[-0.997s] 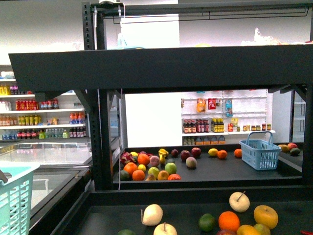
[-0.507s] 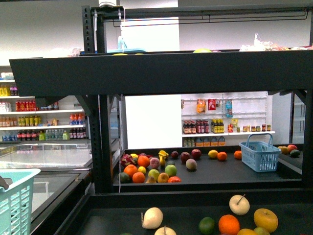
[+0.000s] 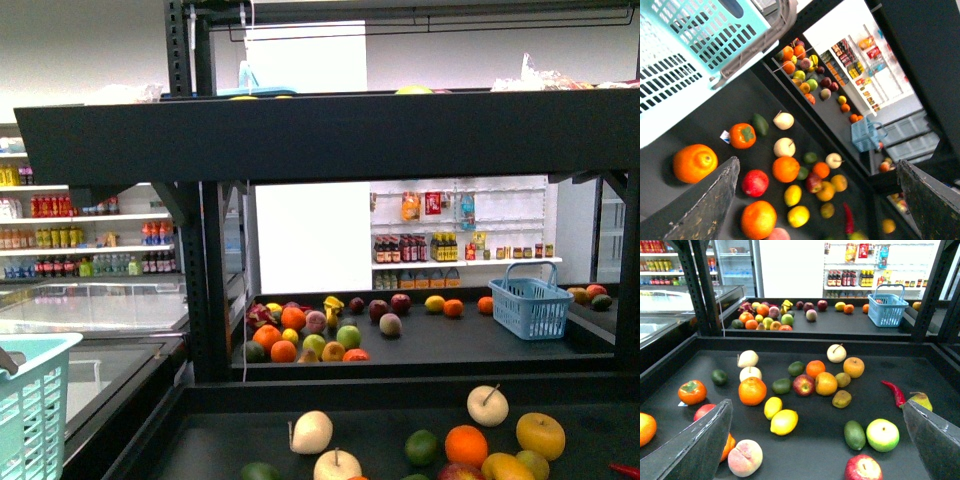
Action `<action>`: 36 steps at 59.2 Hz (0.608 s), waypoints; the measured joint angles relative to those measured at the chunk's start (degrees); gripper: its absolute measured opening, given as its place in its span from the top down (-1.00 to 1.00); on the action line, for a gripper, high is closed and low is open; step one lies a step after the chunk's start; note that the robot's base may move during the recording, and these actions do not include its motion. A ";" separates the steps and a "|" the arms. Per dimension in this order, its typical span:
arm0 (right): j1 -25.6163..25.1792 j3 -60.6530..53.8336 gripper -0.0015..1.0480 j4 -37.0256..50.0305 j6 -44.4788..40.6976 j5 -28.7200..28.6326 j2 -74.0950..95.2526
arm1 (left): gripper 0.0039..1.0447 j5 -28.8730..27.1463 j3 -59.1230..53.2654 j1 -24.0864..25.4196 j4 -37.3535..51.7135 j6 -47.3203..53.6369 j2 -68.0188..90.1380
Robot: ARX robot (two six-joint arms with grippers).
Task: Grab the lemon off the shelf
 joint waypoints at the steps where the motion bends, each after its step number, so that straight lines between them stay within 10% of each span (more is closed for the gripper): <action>1: 0.00 0.00 -0.95 0.00 0.00 0.02 0.00 | -0.86 0.63 1.46 1.16 0.28 -1.38 2.10; 36: 0.00 0.00 -0.95 0.00 0.00 0.00 0.00 | -0.86 7.15 33.16 9.66 6.62 -28.94 41.59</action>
